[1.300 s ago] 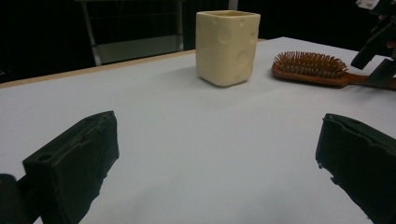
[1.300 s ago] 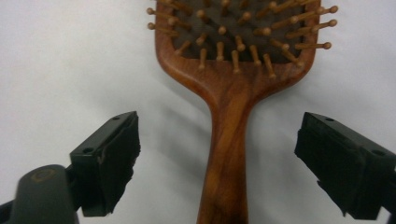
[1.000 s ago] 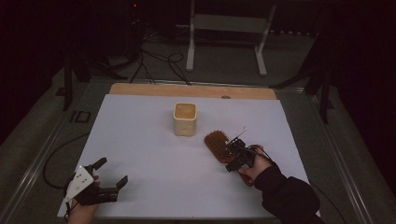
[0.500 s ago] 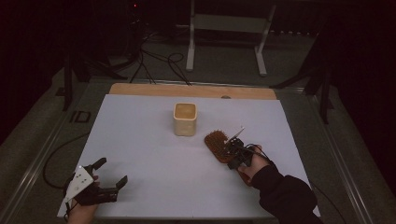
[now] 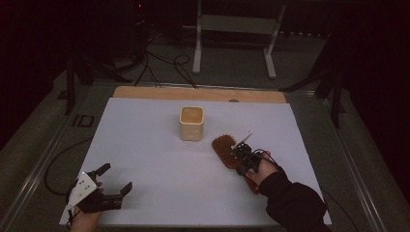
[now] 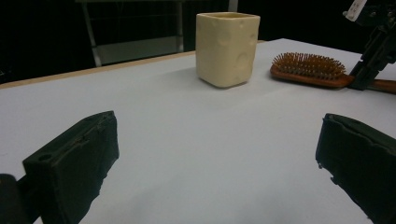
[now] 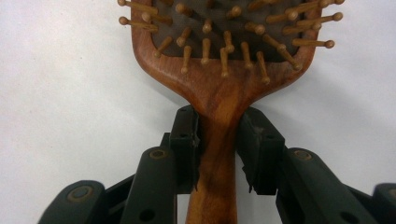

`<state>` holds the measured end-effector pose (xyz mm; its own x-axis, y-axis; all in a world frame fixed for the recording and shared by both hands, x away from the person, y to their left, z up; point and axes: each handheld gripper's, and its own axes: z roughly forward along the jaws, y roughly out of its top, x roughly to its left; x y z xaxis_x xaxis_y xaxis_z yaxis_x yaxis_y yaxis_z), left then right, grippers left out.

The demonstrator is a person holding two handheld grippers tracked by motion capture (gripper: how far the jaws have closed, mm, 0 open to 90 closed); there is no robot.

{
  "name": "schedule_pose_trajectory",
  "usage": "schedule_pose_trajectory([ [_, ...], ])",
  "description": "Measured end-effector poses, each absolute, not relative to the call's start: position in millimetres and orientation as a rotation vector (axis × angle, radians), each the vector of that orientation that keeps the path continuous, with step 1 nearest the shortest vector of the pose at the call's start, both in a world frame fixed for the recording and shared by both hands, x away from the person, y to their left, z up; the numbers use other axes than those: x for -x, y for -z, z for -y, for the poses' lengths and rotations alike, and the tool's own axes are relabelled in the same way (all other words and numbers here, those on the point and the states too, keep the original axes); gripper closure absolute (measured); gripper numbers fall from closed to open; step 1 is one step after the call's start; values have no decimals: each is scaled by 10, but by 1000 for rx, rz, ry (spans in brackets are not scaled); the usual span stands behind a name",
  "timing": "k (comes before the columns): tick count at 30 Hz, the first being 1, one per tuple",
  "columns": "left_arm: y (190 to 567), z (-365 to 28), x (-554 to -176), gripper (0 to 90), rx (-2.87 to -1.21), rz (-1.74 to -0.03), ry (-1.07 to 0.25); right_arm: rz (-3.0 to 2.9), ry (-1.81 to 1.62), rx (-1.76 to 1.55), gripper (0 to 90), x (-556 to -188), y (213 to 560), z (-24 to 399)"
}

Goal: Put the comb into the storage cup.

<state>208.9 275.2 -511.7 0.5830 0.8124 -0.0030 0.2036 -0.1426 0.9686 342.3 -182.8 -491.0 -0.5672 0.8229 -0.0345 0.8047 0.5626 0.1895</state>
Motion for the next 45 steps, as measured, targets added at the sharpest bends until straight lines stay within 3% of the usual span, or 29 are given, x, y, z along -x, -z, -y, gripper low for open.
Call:
schedule_pose_trajectory([
  [45, 5133, -2757, -2104, 2, -1667, -867, -653, -2621, -557, -1228, 728, -3220, 4924, 2026],
])
